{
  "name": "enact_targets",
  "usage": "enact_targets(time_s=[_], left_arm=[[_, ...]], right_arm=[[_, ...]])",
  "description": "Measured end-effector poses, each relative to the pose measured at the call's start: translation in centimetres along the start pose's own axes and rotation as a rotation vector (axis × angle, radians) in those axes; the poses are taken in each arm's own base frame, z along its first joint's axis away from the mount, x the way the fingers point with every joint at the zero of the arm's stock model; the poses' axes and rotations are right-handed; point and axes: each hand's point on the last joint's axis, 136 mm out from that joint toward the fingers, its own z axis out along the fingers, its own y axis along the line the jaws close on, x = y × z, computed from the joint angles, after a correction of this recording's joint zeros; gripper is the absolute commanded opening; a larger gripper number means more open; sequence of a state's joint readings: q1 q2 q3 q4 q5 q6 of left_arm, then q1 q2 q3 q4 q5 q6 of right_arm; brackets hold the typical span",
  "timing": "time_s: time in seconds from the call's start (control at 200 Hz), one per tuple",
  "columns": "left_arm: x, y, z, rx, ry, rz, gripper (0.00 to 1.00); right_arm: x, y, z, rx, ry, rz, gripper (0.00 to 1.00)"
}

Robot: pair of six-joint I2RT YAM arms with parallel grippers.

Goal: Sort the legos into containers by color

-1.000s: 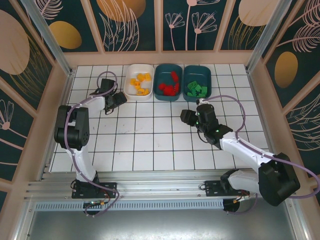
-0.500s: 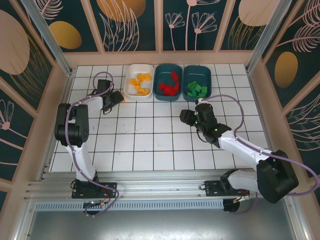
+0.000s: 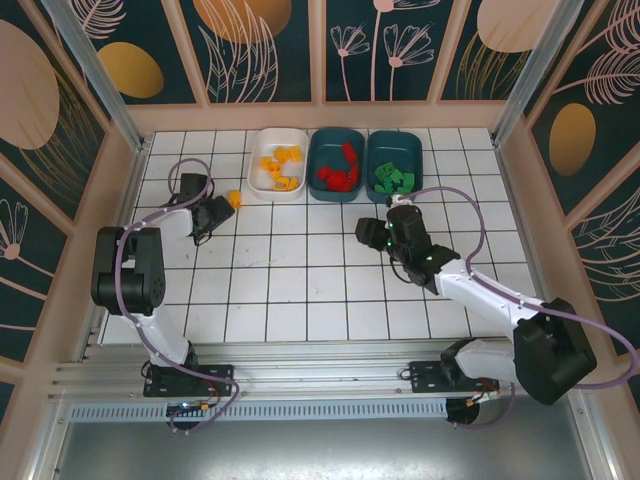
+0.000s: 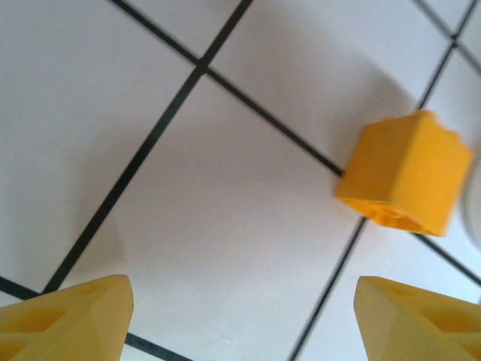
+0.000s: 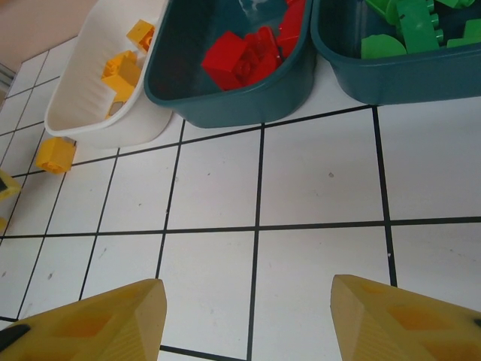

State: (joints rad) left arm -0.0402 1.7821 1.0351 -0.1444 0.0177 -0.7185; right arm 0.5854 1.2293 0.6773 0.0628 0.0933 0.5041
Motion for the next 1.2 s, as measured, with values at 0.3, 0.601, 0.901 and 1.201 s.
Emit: enact_targets(time_s=[0.3, 0.601, 0.901, 1.201], left_arm=[[-3.2, -4.2, -0.1, 0.089, -0.03, 0.082, 0.79], [-2.6, -4.9, 3.3, 0.078, 0.037, 0.189, 0.76], [-1.5, -4.8, 4.1, 0.065, 0.071, 0.251, 0.77], [-1.7, -5.5, 5.3, 0.064, 0.074, 0.293, 0.68]], right_arm=[[1.0, -0.3, 0.9, 0.024, 0.031, -0.01, 0.6], [1.2, -0.4, 1.2, 0.029, 0.038, -0.012, 0.6], [1.9, -0.8, 1.9, 0.044, 0.062, -0.022, 0.61], [1.6, -0.5, 2.3, 0.045, 0.064, -0.023, 0.61]])
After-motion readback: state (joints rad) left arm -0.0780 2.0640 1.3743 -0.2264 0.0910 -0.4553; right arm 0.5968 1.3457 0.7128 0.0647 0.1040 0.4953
